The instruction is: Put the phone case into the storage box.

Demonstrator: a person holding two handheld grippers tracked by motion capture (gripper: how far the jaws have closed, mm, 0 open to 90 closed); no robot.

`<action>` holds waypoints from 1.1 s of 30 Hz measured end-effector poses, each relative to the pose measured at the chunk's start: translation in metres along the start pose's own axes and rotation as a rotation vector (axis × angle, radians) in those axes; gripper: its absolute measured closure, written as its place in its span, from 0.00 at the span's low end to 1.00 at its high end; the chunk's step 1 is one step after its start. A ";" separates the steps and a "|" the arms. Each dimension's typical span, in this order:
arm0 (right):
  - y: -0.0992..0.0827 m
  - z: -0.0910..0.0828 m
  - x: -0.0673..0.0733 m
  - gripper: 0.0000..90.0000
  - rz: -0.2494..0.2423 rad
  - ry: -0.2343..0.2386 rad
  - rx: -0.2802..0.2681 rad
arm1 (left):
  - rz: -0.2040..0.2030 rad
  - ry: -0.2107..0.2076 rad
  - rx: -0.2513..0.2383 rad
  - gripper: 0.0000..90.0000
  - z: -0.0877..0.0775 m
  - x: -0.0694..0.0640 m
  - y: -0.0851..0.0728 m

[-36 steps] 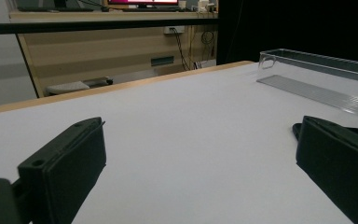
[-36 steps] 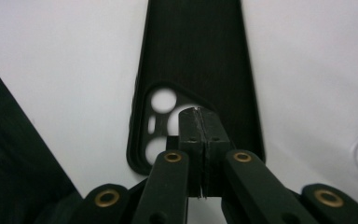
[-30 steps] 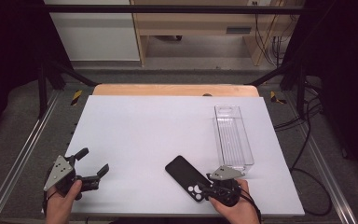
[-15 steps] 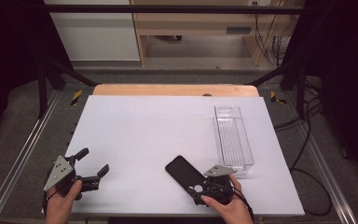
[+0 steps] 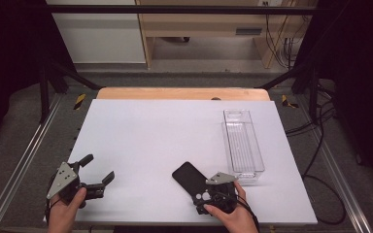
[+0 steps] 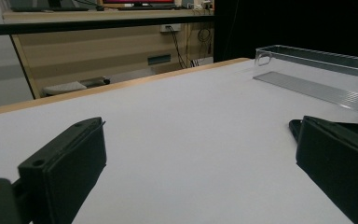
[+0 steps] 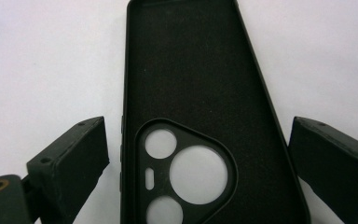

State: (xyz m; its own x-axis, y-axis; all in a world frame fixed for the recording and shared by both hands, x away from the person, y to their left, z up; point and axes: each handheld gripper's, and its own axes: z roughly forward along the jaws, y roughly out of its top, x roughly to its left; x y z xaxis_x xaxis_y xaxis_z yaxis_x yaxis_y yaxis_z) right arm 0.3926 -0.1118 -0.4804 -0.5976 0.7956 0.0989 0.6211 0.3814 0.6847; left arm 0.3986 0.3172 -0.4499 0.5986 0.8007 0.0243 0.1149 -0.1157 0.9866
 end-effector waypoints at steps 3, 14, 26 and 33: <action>0.000 0.001 0.001 0.07 -0.008 -0.011 0.010 | 0.001 0.000 0.001 0.02 0.000 0.000 0.000; 0.000 0.004 0.003 0.07 -0.040 -0.029 0.024 | 0.002 -0.003 0.002 0.02 0.000 0.000 0.000; -0.002 0.005 0.005 0.06 -0.106 -0.037 0.030 | 0.003 -0.004 0.005 0.02 0.000 -0.001 0.000; -0.004 0.005 0.002 0.06 -0.123 -0.018 0.017 | 0.005 -0.008 0.007 0.02 0.001 -0.001 0.000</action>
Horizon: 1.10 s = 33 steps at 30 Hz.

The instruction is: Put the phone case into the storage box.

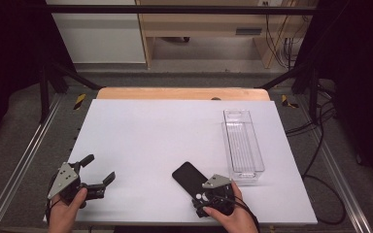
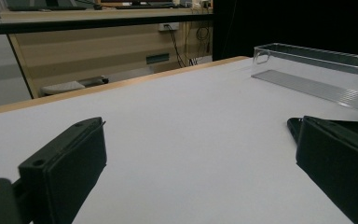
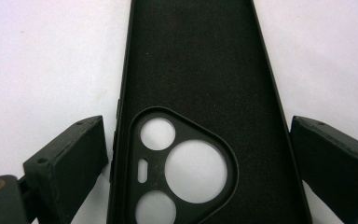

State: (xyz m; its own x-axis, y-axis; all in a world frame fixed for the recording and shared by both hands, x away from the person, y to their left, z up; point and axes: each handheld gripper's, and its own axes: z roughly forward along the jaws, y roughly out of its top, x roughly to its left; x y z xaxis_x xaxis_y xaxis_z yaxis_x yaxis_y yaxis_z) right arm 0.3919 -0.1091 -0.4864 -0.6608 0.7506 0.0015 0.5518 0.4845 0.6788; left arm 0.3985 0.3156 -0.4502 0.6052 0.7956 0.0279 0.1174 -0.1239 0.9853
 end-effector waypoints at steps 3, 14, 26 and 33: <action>-0.001 0.000 0.000 0.06 -0.003 0.004 -0.005 | 0.001 0.000 0.001 0.02 0.000 0.000 0.000; 0.000 -0.001 -0.001 0.09 -0.008 0.006 0.009 | 0.005 -0.008 0.007 0.02 0.003 -0.002 0.000; 0.007 -0.003 -0.004 0.17 -0.015 0.009 0.048 | 0.015 -0.007 0.009 0.02 0.002 -0.004 0.000; 0.009 -0.005 -0.002 0.18 -0.029 -0.003 0.048 | 0.026 -0.006 0.013 0.02 0.003 -0.005 0.000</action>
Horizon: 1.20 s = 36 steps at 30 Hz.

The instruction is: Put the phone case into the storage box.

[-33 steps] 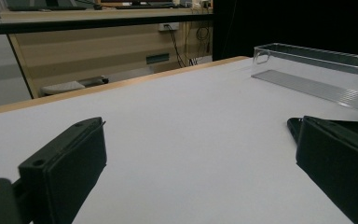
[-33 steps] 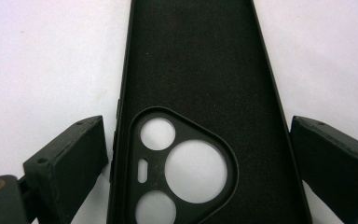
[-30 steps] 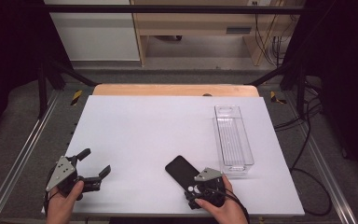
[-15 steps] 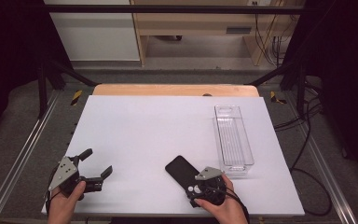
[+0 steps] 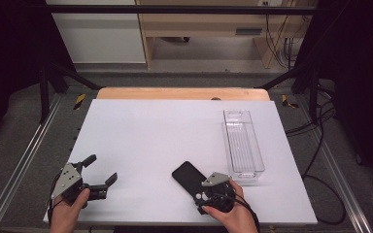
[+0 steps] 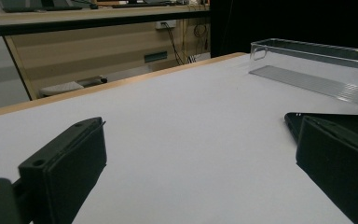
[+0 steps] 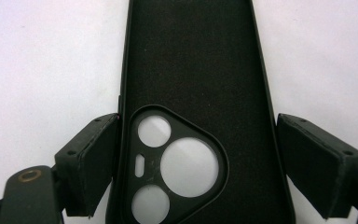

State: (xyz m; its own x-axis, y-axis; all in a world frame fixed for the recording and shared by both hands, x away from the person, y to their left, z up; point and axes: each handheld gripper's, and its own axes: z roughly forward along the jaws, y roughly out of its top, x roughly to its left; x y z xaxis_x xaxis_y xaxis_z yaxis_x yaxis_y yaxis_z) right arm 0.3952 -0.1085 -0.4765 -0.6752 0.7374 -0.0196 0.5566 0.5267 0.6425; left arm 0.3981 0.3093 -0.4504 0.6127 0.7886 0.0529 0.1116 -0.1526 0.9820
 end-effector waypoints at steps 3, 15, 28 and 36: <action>0.001 0.000 0.002 0.19 -0.002 -0.005 0.000 | 0.006 -0.001 0.001 0.02 0.000 -0.001 0.000; 0.012 -0.011 0.007 0.19 -0.040 -0.017 -0.031 | 0.044 0.011 -0.001 0.02 -0.001 -0.007 0.003; 0.077 -0.034 -0.022 0.19 -0.086 0.010 -0.001 | 0.204 -0.091 -0.031 0.03 0.061 -0.048 0.058; 0.109 -0.035 -0.043 0.19 -0.031 0.025 -0.036 | 0.231 -0.097 -0.017 0.03 0.085 -0.057 0.053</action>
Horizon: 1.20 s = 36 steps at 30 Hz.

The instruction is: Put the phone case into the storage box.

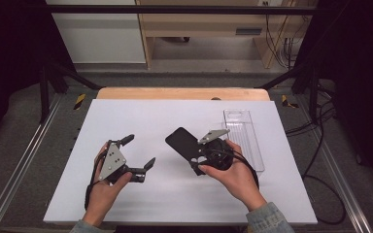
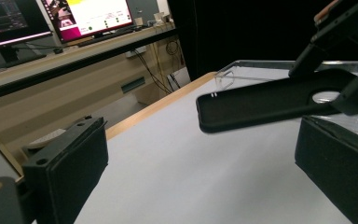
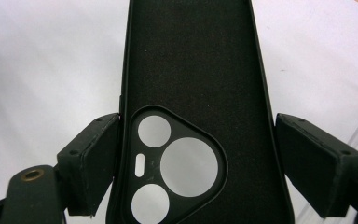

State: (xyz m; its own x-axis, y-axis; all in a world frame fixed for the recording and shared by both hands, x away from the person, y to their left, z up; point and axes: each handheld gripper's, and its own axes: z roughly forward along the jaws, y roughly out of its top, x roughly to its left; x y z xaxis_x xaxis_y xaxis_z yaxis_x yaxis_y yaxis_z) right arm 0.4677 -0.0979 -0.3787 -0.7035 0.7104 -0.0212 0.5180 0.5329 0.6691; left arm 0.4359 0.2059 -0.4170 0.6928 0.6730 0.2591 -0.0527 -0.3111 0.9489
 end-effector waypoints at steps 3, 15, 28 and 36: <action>0.005 0.001 -0.003 0.19 0.005 0.013 0.014 | 0.029 0.007 0.010 0.03 -0.002 -0.005 -0.005; 0.024 -0.010 0.001 0.19 -0.039 0.056 0.105 | 0.111 -0.014 0.022 0.05 0.004 -0.032 0.000; 0.032 -0.017 0.017 0.19 -0.076 0.107 0.133 | 0.246 0.007 0.044 0.08 0.009 -0.049 0.002; 0.035 -0.012 0.031 0.19 -0.100 0.153 0.151 | 0.322 0.016 0.052 0.11 0.012 -0.058 0.001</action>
State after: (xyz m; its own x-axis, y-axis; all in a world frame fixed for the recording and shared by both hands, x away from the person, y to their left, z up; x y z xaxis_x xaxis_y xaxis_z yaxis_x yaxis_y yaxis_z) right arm 0.4585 -0.0628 -0.3473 -0.8144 0.5790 0.0385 0.5011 0.6681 0.5501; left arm 0.4040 0.1586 -0.4329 0.6351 0.5448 0.5476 -0.2306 -0.5429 0.8075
